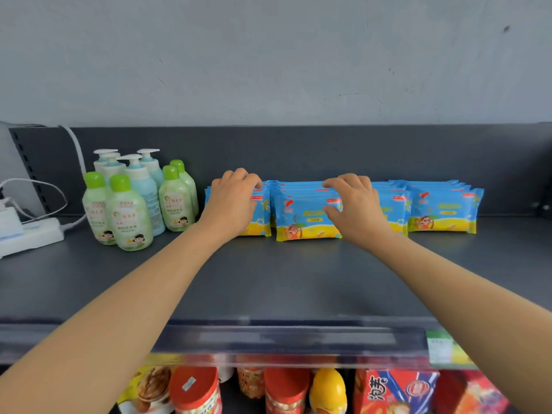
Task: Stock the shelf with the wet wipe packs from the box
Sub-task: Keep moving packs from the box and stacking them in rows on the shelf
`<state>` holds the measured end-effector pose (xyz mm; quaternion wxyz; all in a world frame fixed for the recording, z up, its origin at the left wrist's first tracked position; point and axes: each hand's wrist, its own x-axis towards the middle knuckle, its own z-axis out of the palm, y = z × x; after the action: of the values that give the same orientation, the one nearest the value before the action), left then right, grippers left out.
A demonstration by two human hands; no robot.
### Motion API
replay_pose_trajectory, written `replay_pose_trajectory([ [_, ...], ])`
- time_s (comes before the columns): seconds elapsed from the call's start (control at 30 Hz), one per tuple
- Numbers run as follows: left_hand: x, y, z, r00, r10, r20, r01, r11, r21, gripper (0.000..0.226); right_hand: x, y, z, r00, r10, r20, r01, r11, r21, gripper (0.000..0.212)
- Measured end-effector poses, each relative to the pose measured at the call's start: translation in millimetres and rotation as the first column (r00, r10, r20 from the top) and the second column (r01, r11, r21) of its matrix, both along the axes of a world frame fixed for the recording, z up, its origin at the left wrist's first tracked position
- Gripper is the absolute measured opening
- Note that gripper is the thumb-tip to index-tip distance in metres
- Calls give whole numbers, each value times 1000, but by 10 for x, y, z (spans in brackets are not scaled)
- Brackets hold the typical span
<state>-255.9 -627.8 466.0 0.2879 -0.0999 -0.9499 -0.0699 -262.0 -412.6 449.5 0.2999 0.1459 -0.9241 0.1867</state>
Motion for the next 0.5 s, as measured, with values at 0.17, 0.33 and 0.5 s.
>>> replay_pose_trajectory([
  [0.17, 364, 698, 72, 967, -253, 0, 253, 965, 67, 23, 327, 387, 34, 998, -7, -60, 3, 998, -64, 34],
  [0.33, 787, 1745, 48, 839, -544, 0, 541, 834, 108, 20, 914, 1224, -28, 981, -150, -123, 128, 977, -172, 30],
  [0.5, 1276, 2996, -151, 597, -800, 66, 784, 599, 165, 18, 1741, 2286, -258, 930, -355, -97, 310, 897, -315, 27],
])
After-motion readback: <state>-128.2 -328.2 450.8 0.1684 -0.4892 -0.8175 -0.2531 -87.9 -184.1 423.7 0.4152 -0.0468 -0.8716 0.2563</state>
